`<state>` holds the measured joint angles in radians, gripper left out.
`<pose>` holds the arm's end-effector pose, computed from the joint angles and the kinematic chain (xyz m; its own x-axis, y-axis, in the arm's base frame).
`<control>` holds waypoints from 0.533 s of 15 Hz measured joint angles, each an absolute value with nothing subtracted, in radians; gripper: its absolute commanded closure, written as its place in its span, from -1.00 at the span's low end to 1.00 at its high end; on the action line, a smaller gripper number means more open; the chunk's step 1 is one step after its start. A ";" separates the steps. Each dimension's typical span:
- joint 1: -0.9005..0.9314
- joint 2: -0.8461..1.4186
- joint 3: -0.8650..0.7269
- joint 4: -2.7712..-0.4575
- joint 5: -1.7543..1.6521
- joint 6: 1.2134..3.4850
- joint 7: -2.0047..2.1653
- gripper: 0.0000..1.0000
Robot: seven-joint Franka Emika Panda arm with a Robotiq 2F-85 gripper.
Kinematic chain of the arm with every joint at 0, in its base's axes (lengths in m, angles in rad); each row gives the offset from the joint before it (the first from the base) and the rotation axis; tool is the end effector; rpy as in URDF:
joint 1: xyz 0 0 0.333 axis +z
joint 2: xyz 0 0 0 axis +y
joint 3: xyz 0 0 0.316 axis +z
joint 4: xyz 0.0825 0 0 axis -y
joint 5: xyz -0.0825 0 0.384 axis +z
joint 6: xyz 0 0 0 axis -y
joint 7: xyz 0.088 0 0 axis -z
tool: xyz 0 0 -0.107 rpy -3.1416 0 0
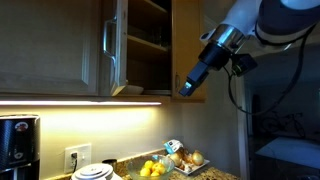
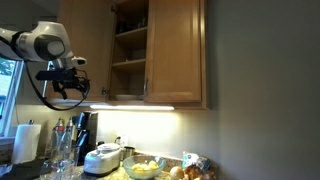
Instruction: Close the top left cupboard door
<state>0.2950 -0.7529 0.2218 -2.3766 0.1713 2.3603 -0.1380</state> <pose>0.3121 0.2107 0.6535 0.6148 0.4327 0.6594 0.5217 -0.8501 0.0714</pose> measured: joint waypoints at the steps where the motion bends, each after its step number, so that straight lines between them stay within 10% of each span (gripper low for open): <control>1: 0.305 -0.752 0.245 -2.366 0.171 2.374 -0.118 -1.00; 8: 0.320 -0.726 0.396 -2.313 0.171 2.540 0.062 -1.00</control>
<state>0.3196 -0.7263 0.3957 -2.3134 0.1715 2.5395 0.0620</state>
